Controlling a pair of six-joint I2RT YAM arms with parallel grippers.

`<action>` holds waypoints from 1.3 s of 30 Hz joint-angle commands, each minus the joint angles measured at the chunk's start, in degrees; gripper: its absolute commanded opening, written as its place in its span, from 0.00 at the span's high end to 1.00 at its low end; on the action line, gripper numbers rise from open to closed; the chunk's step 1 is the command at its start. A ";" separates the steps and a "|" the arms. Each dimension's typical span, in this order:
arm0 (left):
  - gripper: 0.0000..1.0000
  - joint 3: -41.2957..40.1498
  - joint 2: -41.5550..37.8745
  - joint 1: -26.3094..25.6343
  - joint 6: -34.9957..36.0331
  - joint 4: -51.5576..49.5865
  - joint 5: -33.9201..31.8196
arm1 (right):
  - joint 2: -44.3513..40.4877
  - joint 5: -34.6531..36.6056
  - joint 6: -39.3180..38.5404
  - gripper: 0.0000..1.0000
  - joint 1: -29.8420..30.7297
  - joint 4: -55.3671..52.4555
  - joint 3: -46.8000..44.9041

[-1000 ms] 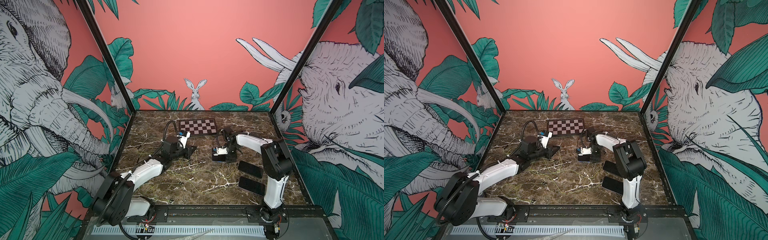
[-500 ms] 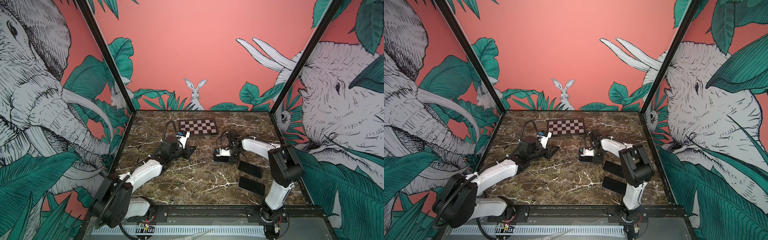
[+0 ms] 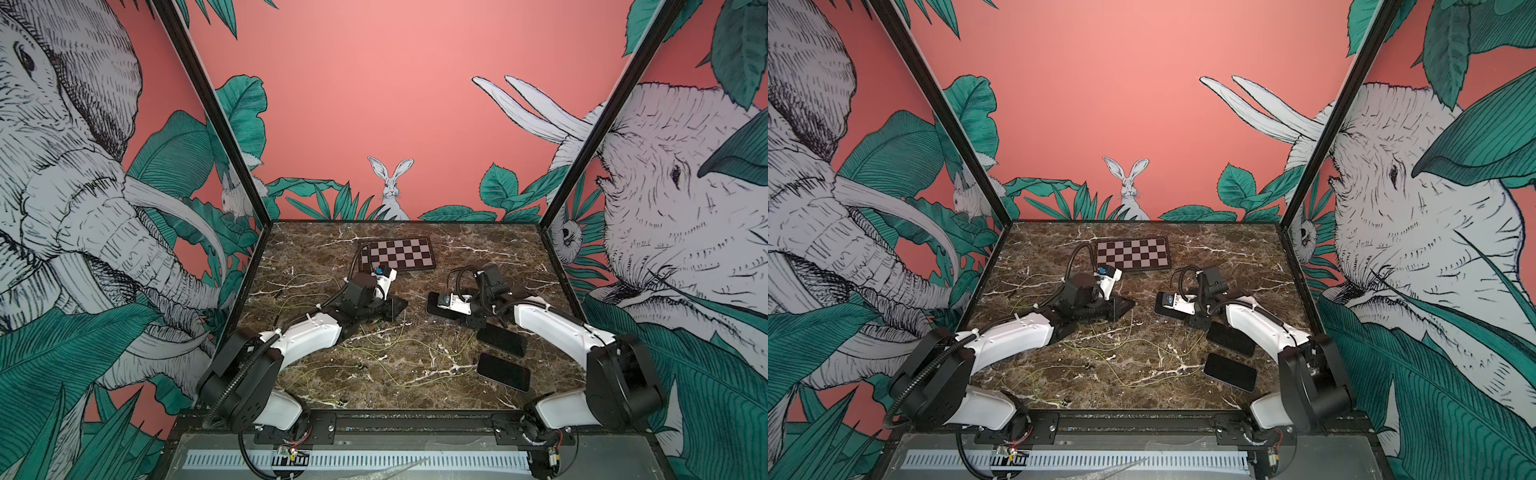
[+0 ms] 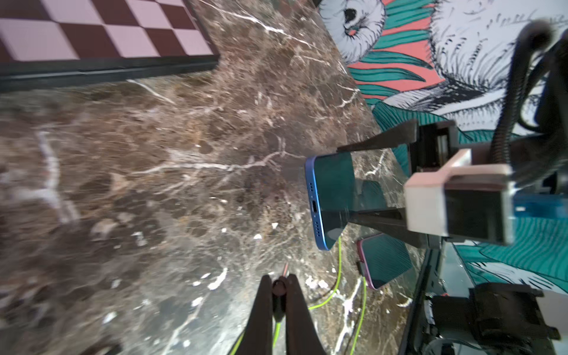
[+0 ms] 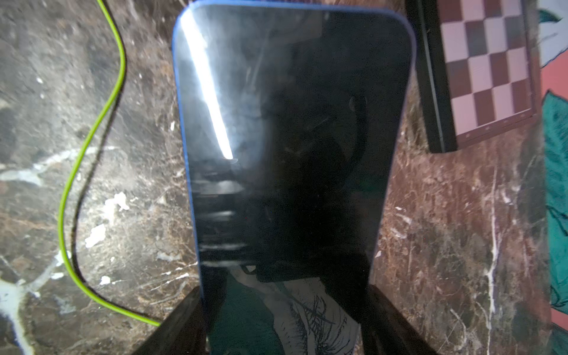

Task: Plug wired earphones into phones
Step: Pick up the phone at the center of the board, then insert the wired earphone into the phone.

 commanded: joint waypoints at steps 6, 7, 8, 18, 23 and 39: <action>1.00 4.28 2.03 -1.47 -3.71 2.76 0.21 | -4.44 -3.10 -0.67 0.36 -0.02 6.33 -2.22; 1.00 4.44 2.09 -1.52 -3.70 2.78 0.39 | -4.56 -3.02 -1.08 0.36 0.07 6.34 -2.36; 1.00 4.66 2.14 -1.47 -3.68 2.78 0.44 | -4.56 -2.86 -1.37 0.36 0.15 6.34 -2.44; 1.00 6.23 3.75 -1.52 -3.32 2.84 3.91 | -4.68 -1.82 -3.77 0.36 0.98 6.84 -2.72; 1.00 7.32 5.34 -1.55 -3.35 2.51 6.17 | -5.08 -1.88 -4.21 0.36 1.20 7.86 -3.30; 1.00 7.48 5.82 -3.31 -2.84 1.81 6.55 | -4.94 -1.64 -4.24 0.35 1.34 9.48 -3.68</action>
